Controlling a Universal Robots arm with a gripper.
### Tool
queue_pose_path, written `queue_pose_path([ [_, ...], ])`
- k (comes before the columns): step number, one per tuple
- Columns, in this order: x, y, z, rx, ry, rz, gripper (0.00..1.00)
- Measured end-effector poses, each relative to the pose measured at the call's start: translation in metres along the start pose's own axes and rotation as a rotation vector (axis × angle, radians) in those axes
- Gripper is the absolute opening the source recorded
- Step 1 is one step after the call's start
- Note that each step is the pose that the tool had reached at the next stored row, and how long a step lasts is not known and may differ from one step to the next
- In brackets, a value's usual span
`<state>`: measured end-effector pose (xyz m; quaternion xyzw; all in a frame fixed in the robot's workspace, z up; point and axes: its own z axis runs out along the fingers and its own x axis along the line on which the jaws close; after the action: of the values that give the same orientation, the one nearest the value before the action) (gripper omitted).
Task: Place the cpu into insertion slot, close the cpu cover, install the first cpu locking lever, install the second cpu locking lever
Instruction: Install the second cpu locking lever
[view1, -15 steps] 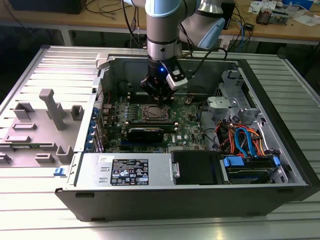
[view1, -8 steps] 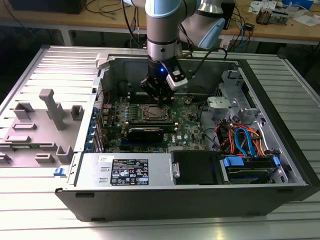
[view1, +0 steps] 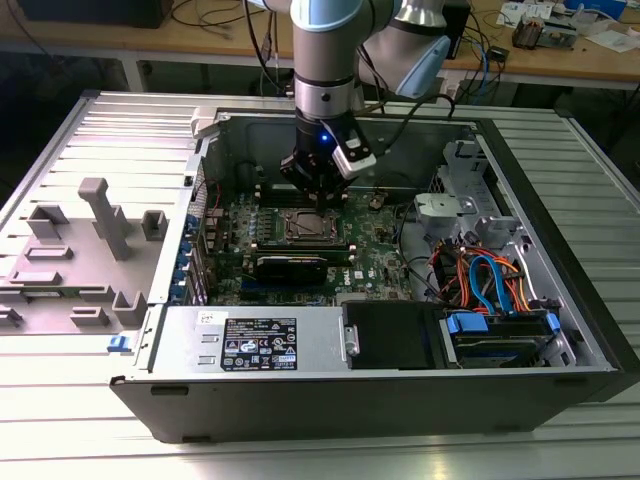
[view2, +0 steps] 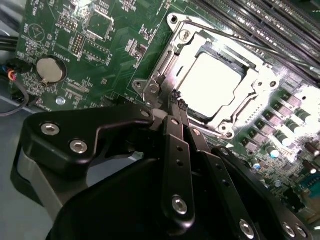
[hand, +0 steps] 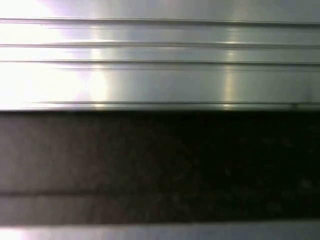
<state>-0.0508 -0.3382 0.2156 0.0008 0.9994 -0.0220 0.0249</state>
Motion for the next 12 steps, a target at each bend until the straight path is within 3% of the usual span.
queue_pose_path([
  [5, -0.0009, -0.0008, -0.0151, 0.0, 0.0003, 0.0, 0.11],
  [9, -0.0009, -0.0045, -0.0149, 0.0005, 0.0003, 0.0, 0.11],
  [12, -0.0012, -0.005, -0.0231, 0.0005, 0.0003, 0.0, 0.11],
])
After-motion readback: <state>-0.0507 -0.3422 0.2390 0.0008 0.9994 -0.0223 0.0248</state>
